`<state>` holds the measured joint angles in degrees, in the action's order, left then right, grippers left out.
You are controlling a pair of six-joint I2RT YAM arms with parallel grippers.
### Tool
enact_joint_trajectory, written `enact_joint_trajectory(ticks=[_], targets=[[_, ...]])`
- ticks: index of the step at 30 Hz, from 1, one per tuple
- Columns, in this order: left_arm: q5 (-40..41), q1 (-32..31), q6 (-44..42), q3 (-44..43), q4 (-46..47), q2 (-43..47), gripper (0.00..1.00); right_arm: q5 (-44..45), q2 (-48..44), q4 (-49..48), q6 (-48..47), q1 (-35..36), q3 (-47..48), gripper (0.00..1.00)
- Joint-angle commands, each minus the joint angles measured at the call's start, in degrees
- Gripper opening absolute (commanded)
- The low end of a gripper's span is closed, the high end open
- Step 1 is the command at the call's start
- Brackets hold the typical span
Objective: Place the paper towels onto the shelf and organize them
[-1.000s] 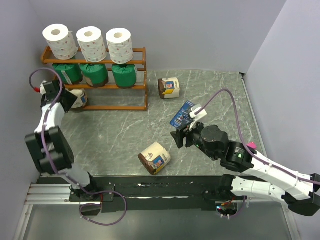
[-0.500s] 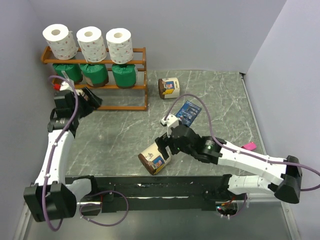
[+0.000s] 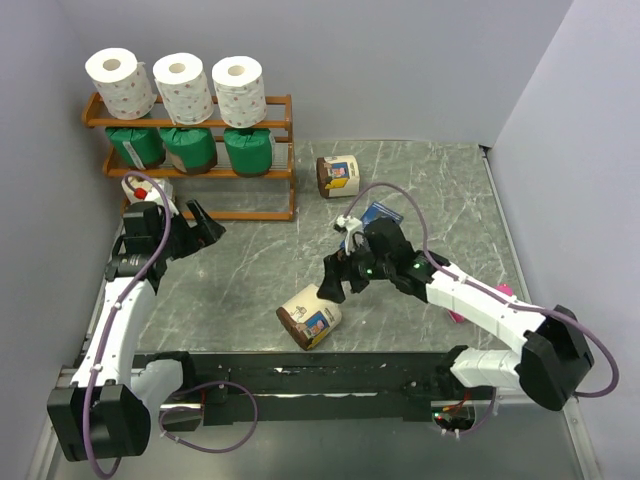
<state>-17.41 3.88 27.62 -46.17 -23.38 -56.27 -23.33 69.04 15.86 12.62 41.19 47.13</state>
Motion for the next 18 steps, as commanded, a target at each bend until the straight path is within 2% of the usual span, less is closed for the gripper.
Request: enact_joint_trajectory(ticks=[1,13,18], targets=[[-1.84,-0.28,-1.42,-0.06,1.58,1.25,0.96,-14.27,3.72,-7.6,0.47,-1.99,-2.4,0.95],[1.84,-0.28,-1.69,-0.58,0.35,1.69,0.96,-22.98,8.92,-15.68,0.3,-2.17,-8.02,0.94],[2.29,-0.36,-1.69,-0.32,0.35,1.69,0.96,-26.32,10.5,-22.7,0.65,-2.25,-10.83,0.92]])
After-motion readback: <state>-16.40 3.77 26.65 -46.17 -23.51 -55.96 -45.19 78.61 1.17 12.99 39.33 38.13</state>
